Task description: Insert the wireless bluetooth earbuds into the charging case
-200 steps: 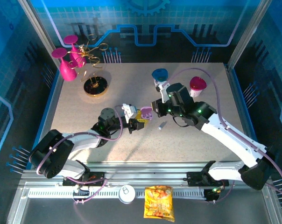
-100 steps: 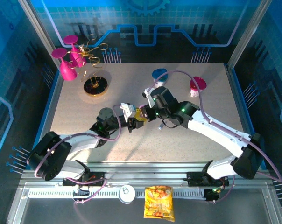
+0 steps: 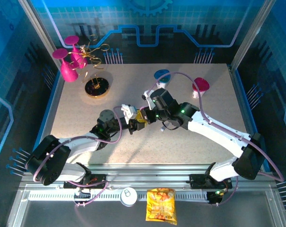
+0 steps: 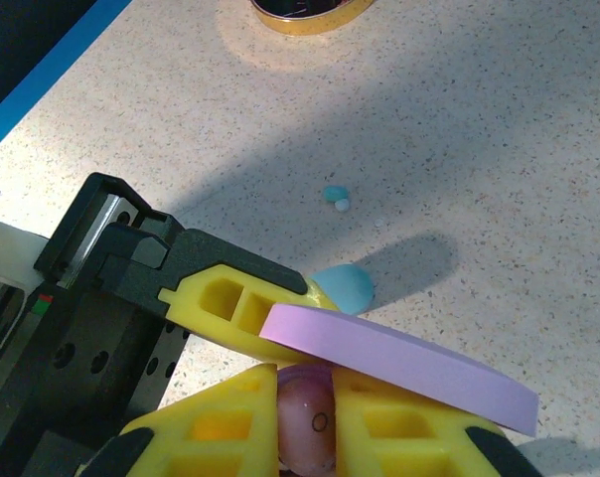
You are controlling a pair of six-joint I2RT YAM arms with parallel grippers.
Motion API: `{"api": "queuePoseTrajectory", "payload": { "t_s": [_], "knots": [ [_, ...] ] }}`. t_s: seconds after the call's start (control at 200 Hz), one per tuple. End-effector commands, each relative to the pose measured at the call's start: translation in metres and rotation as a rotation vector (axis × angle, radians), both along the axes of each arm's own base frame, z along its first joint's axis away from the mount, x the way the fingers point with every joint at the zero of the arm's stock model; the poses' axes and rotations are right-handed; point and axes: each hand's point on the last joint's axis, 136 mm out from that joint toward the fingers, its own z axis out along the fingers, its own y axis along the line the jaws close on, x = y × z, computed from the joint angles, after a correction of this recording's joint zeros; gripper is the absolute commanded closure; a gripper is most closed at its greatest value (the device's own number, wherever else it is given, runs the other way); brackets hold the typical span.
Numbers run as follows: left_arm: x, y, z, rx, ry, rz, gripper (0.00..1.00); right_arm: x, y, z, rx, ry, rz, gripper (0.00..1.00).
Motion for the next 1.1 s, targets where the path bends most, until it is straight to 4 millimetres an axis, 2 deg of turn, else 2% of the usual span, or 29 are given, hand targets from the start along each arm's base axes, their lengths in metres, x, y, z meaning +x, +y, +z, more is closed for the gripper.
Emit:
{"api": "queuePoseTrajectory", "payload": {
  "t_s": [0.0, 0.14, 0.245, 0.335, 0.535, 0.695, 0.906, 1.096],
  "knots": [
    [-0.003, 0.002, 0.015, -0.020, -0.065, -0.002, 0.80, -0.006, 0.008, 0.015, 0.028, -0.009, 0.025, 0.77],
    [-0.005, 0.003, 0.015, -0.019, -0.062, -0.002, 0.79, -0.004, -0.002, 0.028, 0.040, -0.040, 0.002, 0.77],
    [-0.006, 0.003, 0.015, -0.020, -0.064, -0.005, 0.79, -0.005, -0.002, 0.037, 0.079, -0.046, 0.007, 0.64],
    [-0.007, 0.004, 0.015, -0.020, -0.065, -0.006, 0.80, -0.005, -0.003, 0.043, 0.100, -0.059, 0.003, 0.59],
    [-0.009, 0.004, 0.014, -0.019, -0.065, -0.009, 0.79, -0.005, -0.012, 0.056, 0.154, -0.095, -0.016, 0.54],
    [-0.013, 0.003, 0.011, -0.015, -0.068, -0.029, 0.79, 0.001, -0.027, 0.072, 0.221, -0.137, -0.067, 0.52],
    [-0.026, 0.000, 0.018, -0.030, -0.114, -0.097, 0.79, 0.025, -0.046, 0.055, 0.169, -0.031, -0.120, 0.56],
    [-0.037, -0.001, 0.024, -0.042, -0.125, -0.151, 0.77, 0.029, -0.036, 0.040, 0.103, 0.040, -0.022, 0.57]
  ]
}}
